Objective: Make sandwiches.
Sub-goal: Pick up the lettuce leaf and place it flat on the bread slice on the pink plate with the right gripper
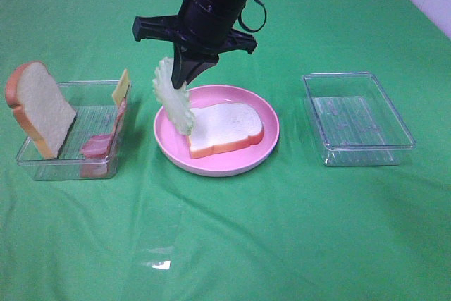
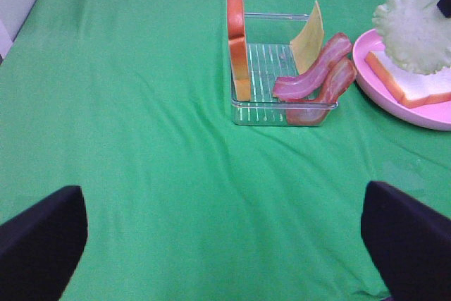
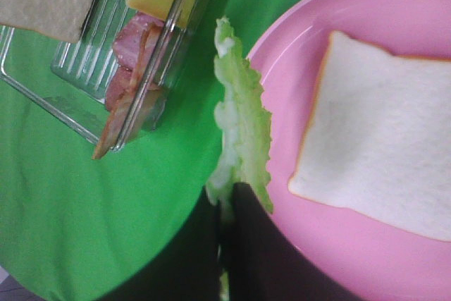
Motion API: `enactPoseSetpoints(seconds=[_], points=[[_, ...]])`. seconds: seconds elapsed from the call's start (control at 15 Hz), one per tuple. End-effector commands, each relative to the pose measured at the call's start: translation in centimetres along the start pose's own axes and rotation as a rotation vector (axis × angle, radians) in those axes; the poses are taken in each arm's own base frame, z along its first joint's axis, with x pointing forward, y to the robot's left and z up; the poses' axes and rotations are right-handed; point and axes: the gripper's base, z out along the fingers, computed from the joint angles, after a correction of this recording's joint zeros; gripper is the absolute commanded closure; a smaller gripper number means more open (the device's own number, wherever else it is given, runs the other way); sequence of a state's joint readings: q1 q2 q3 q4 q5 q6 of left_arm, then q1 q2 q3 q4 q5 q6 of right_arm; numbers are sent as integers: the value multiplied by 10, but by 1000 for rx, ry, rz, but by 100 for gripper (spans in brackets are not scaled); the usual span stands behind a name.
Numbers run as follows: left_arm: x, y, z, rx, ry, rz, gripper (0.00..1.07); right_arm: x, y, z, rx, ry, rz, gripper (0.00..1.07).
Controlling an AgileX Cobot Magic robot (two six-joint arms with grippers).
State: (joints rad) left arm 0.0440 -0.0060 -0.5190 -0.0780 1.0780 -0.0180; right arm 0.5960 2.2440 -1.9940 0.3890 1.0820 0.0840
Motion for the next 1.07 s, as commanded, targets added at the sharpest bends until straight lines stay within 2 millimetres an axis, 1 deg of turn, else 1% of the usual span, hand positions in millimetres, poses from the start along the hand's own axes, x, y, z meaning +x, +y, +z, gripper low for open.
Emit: enactPoseSetpoints(seconds=[0.07,0.2,0.27,0.4,0.47,0.53,0.67,0.87,1.07], points=[[1,-1,-1,7,-16,-1,9,-1,-2,11,-21,14,-17,107],[1,-1,-1,7,-16,-1,9,-2,-10,22,20,34,-24,107],[1,-1,-1,7,-16,-1,9,-2,-15,25,68,38,-34,107],[1,-1,-1,7,-16,-1,9,-3,-31,31,208,46,-41,107],[1,-1,-1,7,-16,-1,9,-4,-43,34,328,44,-54,107],[1,-1,-1,7,-16,-1,9,-5,-48,35,374,42,-57,107],[1,-1,-1,7,-16,-1,9,-4,-51,37,398,54,-57,107],[1,-1,-1,7,-16,-1,9,-3,-51,40,386,62,-50,107],[1,-1,-1,7,-16,-1,9,-4,-52,40,401,58,-62,107]])
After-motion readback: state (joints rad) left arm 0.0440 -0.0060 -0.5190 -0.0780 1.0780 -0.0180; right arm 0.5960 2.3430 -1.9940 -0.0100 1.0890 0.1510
